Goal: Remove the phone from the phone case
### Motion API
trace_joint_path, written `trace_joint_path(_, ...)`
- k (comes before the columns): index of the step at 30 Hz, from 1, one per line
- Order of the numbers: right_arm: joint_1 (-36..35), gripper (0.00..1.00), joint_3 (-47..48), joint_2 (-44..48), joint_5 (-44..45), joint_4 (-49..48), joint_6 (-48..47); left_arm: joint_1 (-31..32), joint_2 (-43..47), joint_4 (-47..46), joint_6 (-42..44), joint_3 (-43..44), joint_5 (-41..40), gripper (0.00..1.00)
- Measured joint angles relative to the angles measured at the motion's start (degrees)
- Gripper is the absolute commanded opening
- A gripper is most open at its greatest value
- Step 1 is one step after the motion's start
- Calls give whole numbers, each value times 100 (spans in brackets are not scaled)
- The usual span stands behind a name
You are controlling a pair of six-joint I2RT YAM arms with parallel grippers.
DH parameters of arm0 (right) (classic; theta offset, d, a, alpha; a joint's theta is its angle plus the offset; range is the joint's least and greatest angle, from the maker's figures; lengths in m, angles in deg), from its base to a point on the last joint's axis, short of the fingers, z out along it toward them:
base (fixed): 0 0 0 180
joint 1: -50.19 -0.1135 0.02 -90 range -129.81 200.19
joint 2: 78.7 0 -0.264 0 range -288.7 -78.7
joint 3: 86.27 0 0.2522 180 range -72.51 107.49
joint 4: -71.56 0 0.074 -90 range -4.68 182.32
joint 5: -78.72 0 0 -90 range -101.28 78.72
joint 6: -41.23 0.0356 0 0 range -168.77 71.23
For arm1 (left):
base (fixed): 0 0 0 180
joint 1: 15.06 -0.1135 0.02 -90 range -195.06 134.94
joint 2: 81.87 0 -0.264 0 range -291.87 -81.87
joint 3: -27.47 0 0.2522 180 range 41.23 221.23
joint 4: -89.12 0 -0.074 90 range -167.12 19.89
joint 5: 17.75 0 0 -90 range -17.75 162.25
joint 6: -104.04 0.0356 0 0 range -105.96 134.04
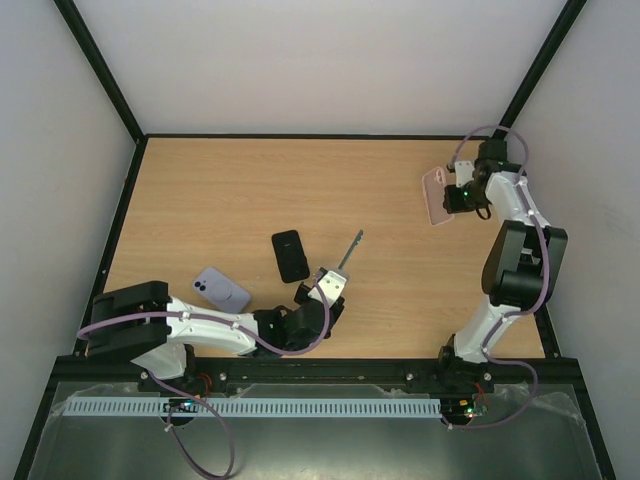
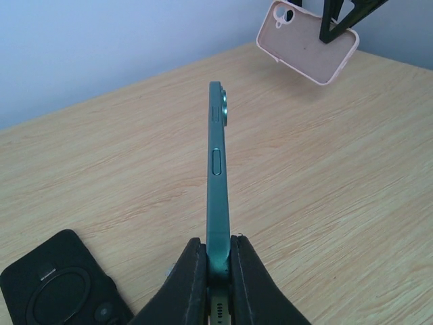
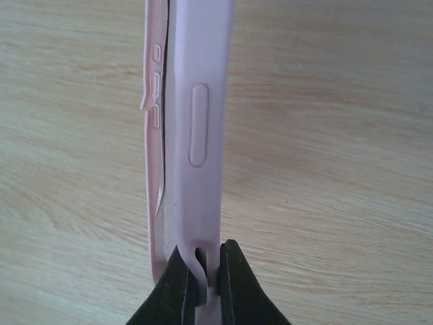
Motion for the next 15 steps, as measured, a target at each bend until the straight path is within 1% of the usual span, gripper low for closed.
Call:
trace_joint_path(4,271,2,173,-398,-468,350,-348,44,0,72,0,0,-37,3)
trace_joint_path(7,291,2,234,-739,-715,577,-490,46,-2,76,-2,0,-70,3)
trace_joint_path(13,356,2,673,-1523,-1021,796,-496,66,-9,149,-13,0,-103,3)
trace_joint_path(15,417,4,839,-1687,-1099,883,-450,83,-11,177,-33,0,-107,3)
